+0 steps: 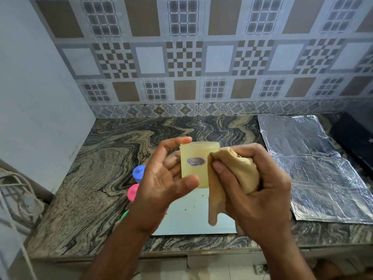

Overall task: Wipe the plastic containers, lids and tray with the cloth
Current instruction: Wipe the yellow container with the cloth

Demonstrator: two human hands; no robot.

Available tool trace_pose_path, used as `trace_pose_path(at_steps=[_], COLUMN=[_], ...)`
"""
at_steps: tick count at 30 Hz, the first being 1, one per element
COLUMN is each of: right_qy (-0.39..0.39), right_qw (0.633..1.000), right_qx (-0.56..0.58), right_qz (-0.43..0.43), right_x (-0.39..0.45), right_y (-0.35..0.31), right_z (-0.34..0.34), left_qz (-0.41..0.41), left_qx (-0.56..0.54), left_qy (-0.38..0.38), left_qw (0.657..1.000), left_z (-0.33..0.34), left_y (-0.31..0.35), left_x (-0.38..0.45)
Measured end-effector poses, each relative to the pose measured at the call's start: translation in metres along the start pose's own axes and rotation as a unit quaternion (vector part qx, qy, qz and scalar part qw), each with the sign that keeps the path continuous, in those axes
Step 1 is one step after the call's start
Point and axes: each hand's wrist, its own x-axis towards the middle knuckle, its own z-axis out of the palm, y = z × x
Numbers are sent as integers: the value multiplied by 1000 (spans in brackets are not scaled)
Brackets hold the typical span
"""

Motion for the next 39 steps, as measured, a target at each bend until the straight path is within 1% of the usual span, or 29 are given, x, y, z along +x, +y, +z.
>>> trace_pose_path(at_steps=[2, 5, 12, 14, 17, 18, 22, 24, 26, 28, 31, 34, 36, 38, 39], right_qy=[-1, -3, -10, -15, -10, -2, 44, 59, 70, 78, 89, 76, 66, 64, 66], right_qw=[999, 991, 983, 983, 984, 984, 981, 984, 986, 985, 977, 972, 971, 971, 972], right_qx=[45, 124, 152, 144, 118, 117, 131, 125, 117, 114, 128, 126, 121, 116, 113], right_qz=[14, 50, 100, 112, 131, 137, 134, 114, 100, 106, 144, 181, 196, 197, 195], right_x=[1, 5, 13, 13, 8, 5, -1, 2, 5, 4, -7, -17, -19, -18, -17], right_y=[-3, -7, -7, -1, 13, 17, 22, 17, 16, 19, 26, 34, 38, 41, 42], right_z=[2, 2, 0, -1, 0, -1, 3, 7, 12, 20, 33, 37, 34, 30, 28], left_qz=[-14, -41, -122, -137, -169, -172, -183, -188, -183, -177, -177, -133, -81, -22, 6], left_qx=[-7, -27, -127, -174, -285, -305, -346, -354, -348, -336, -318, -293, -212, -78, 9], left_qy=[23, 17, -10, -17, 12, 24, 101, 111, 110, 100, 85, 104, 130, 176, 200], left_qw=[1000, 999, 984, 975, 943, 936, 915, 909, 913, 920, 928, 941, 965, 981, 980], left_z=[5, 9, 8, 8, 7, 6, 4, 5, 8, 11, 14, 12, 8, -3, -14], left_y=[2, 5, -3, -6, -5, -4, -6, -10, -11, -12, -14, -17, -18, -21, -24], left_x=[4, 8, 6, 5, 7, 8, 14, 14, 12, 10, 9, 9, 13, 21, 27])
